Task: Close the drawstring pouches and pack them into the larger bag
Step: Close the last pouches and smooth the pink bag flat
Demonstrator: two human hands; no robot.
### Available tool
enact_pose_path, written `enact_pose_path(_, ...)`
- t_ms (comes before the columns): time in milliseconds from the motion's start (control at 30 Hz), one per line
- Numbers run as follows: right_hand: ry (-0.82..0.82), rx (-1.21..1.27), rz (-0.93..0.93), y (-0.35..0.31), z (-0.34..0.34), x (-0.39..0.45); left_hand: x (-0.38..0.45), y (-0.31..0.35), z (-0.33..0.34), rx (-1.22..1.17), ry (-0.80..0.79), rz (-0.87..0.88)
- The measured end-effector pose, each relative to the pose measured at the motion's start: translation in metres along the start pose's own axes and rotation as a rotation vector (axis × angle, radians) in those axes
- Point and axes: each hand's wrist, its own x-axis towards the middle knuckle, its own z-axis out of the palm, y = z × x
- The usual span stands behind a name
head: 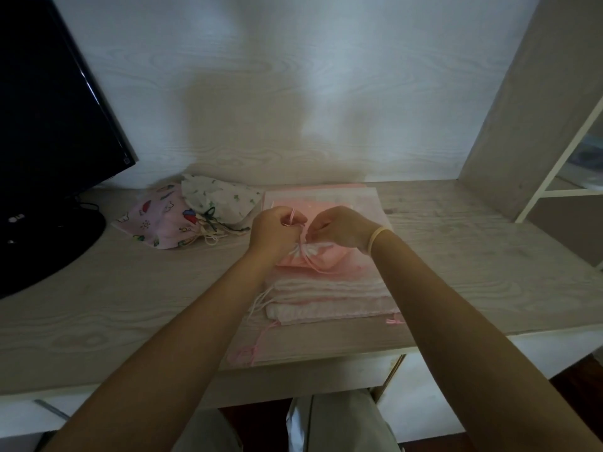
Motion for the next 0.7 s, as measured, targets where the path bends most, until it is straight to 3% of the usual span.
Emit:
enact_pose_path(200, 0.051, 0.277, 0.060, 0.004, 0.003, 0.006, -0.001, 0.004, -0.001, -0.163, 0.059, -0.101)
enact_pose_path(500, -0.025, 0.204, 0.054, -0.001, 0.013, 0.013, -0.006, 0.000, -0.006, -0.308, 0.021, -0.098)
enact_pose_path(700, 0.024, 0.215, 0.055, -0.002, 0.016, 0.015, -0.007, -0.002, -0.009, -0.372, -0.029, -0.137)
